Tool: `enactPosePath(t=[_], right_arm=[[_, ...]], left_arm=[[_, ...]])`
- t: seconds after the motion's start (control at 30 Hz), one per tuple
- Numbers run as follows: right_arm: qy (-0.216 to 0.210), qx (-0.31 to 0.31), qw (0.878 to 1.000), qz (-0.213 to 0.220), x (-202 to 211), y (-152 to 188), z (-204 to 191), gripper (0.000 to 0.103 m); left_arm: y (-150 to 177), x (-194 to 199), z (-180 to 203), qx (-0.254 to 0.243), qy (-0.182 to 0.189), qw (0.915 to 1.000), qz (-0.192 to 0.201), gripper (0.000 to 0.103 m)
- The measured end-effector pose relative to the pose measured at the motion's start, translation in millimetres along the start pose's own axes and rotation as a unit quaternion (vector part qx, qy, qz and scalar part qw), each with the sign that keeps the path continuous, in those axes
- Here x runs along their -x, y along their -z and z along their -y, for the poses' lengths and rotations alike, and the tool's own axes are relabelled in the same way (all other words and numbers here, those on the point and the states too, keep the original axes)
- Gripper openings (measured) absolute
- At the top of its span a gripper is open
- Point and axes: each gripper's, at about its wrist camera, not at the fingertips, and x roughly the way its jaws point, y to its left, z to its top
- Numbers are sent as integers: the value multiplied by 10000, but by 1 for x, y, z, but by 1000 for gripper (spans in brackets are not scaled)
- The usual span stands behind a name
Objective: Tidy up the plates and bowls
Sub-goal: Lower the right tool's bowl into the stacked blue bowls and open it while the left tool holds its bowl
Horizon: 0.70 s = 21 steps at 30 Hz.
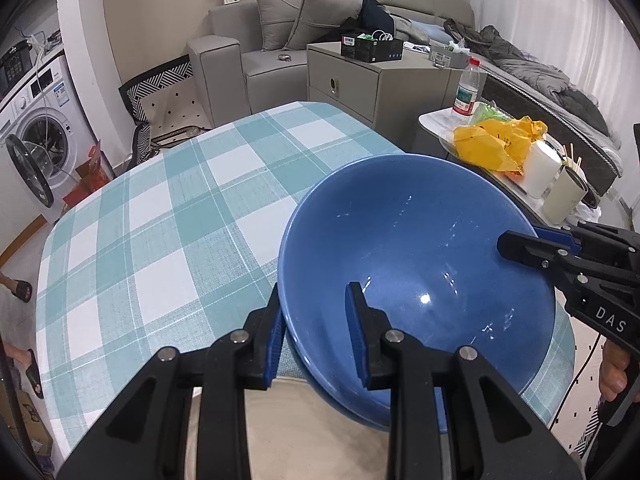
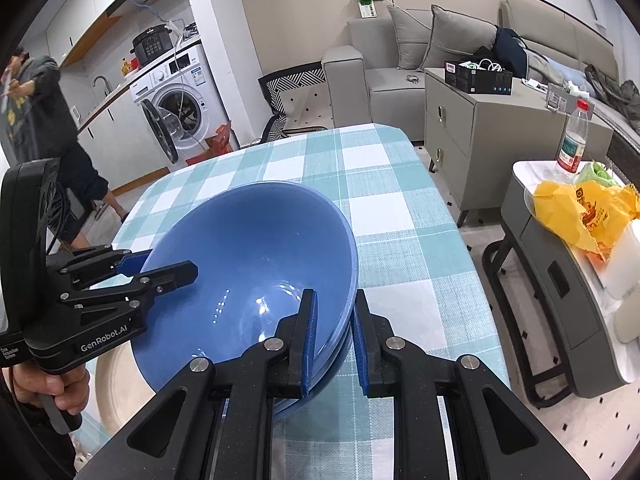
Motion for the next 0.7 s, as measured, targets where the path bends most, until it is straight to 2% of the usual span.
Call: enactPosePath(t=[0.7], right_arm=[[215, 233, 9992, -227, -12, 5, -6, 17]], left_arm=[[5, -2, 4, -270, -297, 9992, -30, 28]])
